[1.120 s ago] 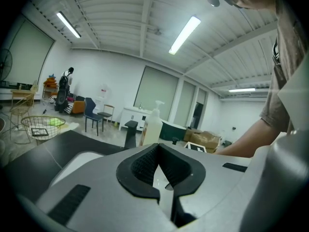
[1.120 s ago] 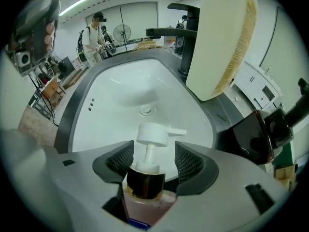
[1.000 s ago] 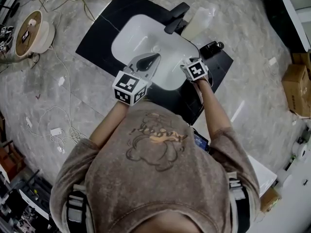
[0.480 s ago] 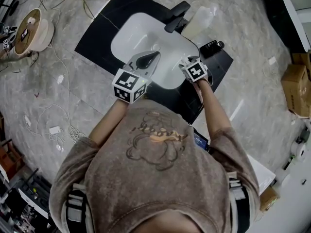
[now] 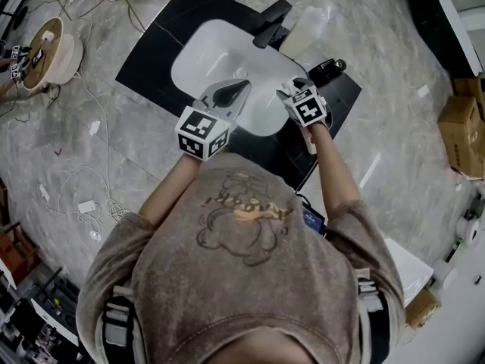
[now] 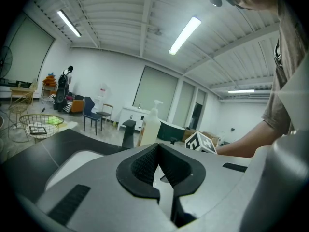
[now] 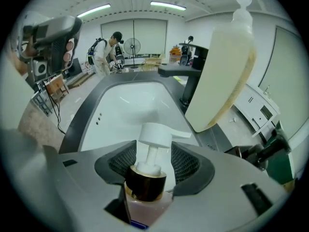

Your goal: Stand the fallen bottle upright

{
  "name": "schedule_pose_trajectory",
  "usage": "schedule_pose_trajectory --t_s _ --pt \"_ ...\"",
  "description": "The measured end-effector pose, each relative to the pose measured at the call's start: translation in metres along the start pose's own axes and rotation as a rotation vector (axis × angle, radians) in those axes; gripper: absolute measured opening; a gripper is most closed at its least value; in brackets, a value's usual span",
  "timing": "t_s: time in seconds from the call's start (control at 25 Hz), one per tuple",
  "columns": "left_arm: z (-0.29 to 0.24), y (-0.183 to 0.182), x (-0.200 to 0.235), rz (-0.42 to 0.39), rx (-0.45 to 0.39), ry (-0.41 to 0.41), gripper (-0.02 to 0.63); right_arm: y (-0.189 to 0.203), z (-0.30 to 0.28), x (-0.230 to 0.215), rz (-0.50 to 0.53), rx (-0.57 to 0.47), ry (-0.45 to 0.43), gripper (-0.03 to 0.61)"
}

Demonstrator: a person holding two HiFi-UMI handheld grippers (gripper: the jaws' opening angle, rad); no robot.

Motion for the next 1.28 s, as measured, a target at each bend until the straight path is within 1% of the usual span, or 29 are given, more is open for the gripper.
schedule_pose_trajectory --t_s 0.4,0.56,0.76,1.0,1.28 --pt "0.000 -0.002 -0.018 0.003 -0.007 0.038 0.018 -0.014 0.061 -0.015 -0.080 -0.243 0.146 0.222" --pt "-0.004 -0.001 -0.024 -0.003 -0.004 0.057 0.018 -0.013 0.082 -0.020 -0.111 -0.316 0.192 0.222" --pt "-0.007 -0.002 -0.031 -0.013 0.005 0.078 0.018 -0.007 0.113 -0.023 -0.132 -0.408 0.274 0.218" --pt "-0.015 -0.002 -0.041 -0.016 0.010 0.110 0.020 0.004 0.143 -0.025 -0.175 -0.490 0.349 0.213" --pt "-0.024 -0.001 -0.052 -0.025 0.017 0.150 0.018 0.019 0.163 -0.016 -0.183 -0.523 0.404 0.199"
Point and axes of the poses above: the fingertips, and each gripper's own axes: z backward along the fingers, x to its left, y out of its underside, the point moved 8 cm from there along z, backward along the fingers, and after that the axes turned 2 degrees about y, right-handed, at the moved point
